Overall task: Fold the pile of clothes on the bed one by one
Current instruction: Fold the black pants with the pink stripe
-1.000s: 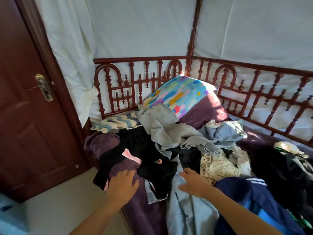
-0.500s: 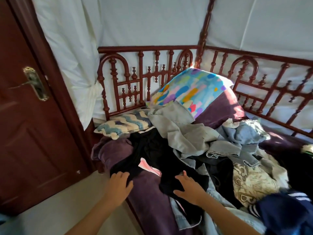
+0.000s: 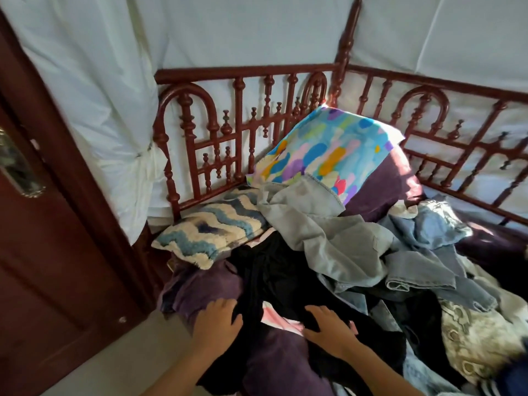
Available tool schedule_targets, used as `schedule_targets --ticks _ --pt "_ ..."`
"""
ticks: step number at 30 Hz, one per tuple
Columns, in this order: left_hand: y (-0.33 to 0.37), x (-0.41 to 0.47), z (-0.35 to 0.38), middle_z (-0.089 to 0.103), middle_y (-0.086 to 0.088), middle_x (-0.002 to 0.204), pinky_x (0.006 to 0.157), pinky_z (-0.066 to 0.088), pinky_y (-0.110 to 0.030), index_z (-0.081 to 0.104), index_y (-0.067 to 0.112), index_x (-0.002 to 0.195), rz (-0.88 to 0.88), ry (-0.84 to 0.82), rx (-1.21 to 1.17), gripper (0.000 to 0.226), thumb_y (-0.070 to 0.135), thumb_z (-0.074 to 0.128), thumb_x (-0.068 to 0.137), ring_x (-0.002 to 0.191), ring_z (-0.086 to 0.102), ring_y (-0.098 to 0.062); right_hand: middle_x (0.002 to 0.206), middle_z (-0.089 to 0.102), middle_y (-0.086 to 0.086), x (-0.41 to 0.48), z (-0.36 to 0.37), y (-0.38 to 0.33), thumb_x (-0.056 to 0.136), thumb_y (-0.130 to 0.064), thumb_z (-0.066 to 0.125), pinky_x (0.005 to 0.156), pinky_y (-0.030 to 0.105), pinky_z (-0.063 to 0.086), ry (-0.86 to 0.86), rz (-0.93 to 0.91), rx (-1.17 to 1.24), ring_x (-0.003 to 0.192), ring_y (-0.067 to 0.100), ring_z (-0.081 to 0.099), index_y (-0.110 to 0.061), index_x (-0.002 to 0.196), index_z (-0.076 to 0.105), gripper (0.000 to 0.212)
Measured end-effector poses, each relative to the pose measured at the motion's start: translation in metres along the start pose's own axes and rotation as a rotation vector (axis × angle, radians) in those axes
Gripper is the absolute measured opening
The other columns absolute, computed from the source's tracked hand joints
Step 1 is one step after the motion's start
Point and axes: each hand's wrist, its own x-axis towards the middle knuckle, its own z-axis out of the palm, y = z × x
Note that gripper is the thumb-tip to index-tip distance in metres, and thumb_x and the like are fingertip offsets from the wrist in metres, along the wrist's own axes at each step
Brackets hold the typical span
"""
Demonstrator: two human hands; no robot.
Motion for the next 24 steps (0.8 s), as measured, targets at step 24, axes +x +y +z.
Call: schedule_targets --ticks 24 --pt "-0.065 0.212 -0.010 0.049 0.001 0.125 0.090 0.040 -0.029 0.047 0.021 0.127 0.458 -0.218 0.108 0.034 0.033 0.041 0.095 0.116 0.047 -0.017 0.143 0.034 0.002 0.126 0.054 -0.118 0.084 -0.042 0.059 0.104 0.031 0.034 -0.035 0.352 0.262 0.131 0.021 0.032 -0.027 0.144 0.028 0.069"
